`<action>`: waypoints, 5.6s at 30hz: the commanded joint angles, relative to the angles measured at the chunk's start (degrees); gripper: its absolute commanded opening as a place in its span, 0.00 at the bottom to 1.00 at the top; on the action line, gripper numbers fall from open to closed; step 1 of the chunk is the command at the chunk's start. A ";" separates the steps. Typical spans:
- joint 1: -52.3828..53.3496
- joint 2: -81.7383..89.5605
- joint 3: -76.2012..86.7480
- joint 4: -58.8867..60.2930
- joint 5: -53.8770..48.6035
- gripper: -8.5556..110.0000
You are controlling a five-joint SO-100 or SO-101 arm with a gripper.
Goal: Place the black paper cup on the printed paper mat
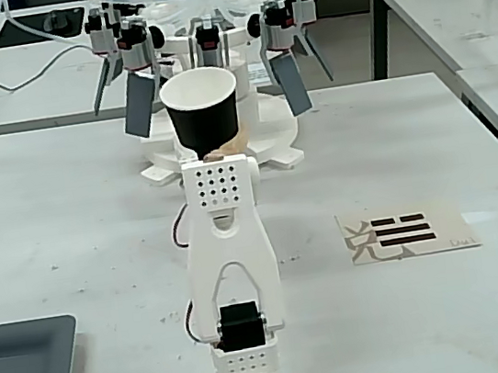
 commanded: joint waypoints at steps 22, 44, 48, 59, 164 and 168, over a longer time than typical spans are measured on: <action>0.35 3.78 5.45 -6.42 -1.32 0.17; 0.70 26.81 29.09 -5.80 1.23 0.16; 0.70 31.64 34.10 -6.24 1.23 0.16; 2.72 45.62 50.45 -8.00 2.55 0.15; 37.71 -19.95 -3.52 -23.29 5.01 0.14; 37.71 -21.88 -5.45 -23.47 5.27 0.14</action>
